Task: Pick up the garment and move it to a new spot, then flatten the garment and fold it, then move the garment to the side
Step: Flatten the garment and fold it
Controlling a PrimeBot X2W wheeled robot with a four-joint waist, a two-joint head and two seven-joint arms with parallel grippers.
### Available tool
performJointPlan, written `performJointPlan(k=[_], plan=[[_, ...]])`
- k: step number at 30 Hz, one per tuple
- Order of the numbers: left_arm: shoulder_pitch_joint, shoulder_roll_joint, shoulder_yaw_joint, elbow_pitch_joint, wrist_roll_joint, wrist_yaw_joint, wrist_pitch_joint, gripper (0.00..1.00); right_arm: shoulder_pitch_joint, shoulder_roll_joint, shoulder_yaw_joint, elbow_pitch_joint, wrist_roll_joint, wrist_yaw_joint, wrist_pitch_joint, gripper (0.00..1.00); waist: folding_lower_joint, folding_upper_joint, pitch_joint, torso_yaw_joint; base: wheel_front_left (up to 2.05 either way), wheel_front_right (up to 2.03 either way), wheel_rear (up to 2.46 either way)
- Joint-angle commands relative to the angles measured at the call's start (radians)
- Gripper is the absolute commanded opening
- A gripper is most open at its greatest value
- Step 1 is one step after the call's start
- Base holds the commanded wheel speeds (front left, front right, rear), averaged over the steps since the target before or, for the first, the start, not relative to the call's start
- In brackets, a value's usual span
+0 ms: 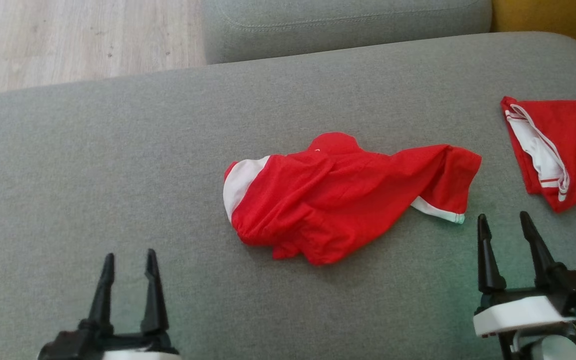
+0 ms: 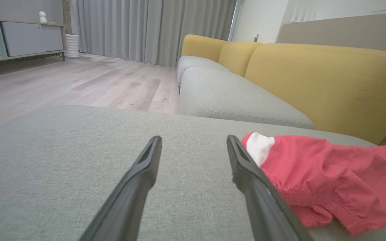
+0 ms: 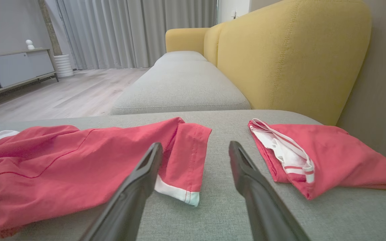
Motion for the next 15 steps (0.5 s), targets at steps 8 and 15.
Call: performJointPlan(k=[8, 15], plan=[[-0.12, -0.002, -0.166, 0.027, 0.013, -0.054, -0.01, 1.0, -0.017, -0.005, 0.052, -0.034, 0.015, 0.008, -0.012, 1.0, 0.0, 0.0, 0.01, -0.032, 0.0, 0.0, 0.0], [-0.342, -0.002, -0.349, 0.255, 0.032, -0.052, 0.033, 1.0, -0.04, -0.005, 0.077, -0.043, 0.027, 0.008, -0.012, 1.0, 0.0, 0.0, 0.049, -0.088, 0.0, 0.0, 0.0]])
